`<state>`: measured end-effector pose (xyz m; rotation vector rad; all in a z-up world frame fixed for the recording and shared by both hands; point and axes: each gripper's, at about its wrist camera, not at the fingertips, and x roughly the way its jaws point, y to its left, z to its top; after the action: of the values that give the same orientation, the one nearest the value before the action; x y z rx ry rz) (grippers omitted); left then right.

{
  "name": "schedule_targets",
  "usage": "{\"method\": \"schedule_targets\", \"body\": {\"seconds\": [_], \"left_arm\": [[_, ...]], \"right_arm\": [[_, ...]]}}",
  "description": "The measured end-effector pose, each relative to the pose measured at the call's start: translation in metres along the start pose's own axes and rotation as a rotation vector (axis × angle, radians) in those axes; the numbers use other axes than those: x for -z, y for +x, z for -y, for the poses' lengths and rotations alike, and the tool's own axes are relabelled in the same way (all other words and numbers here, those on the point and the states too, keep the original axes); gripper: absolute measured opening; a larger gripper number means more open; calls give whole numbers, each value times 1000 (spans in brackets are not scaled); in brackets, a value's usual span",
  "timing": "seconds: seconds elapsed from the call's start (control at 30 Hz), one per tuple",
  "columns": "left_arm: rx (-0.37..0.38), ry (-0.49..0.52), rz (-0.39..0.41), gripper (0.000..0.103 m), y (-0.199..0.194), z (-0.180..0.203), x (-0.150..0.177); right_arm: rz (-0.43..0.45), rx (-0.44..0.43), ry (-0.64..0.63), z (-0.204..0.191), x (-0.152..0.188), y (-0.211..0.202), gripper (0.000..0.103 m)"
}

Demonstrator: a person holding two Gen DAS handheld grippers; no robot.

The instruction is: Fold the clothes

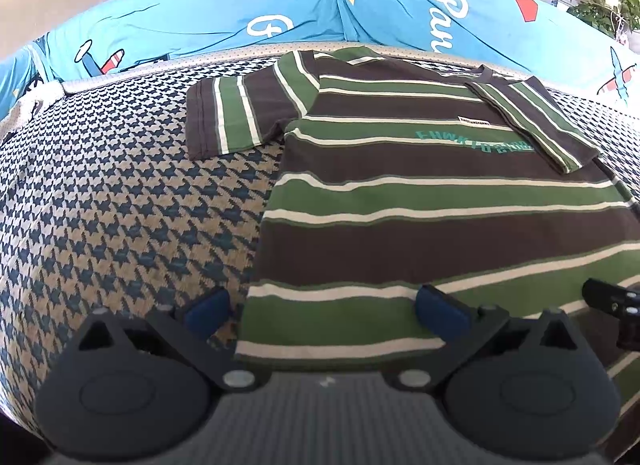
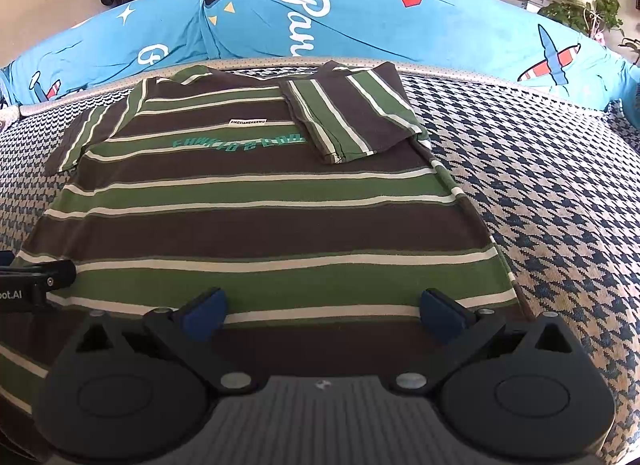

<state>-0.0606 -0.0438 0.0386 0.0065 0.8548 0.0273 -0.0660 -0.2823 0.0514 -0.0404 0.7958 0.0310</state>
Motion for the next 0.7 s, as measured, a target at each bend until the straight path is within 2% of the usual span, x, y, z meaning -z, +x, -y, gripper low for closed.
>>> {"method": "schedule_targets", "body": {"seconds": [0.7], "left_arm": [[-3, -1, 19, 103, -5, 4, -2]], "right_arm": [[7, -1, 3, 0, -1, -2, 103]]}}
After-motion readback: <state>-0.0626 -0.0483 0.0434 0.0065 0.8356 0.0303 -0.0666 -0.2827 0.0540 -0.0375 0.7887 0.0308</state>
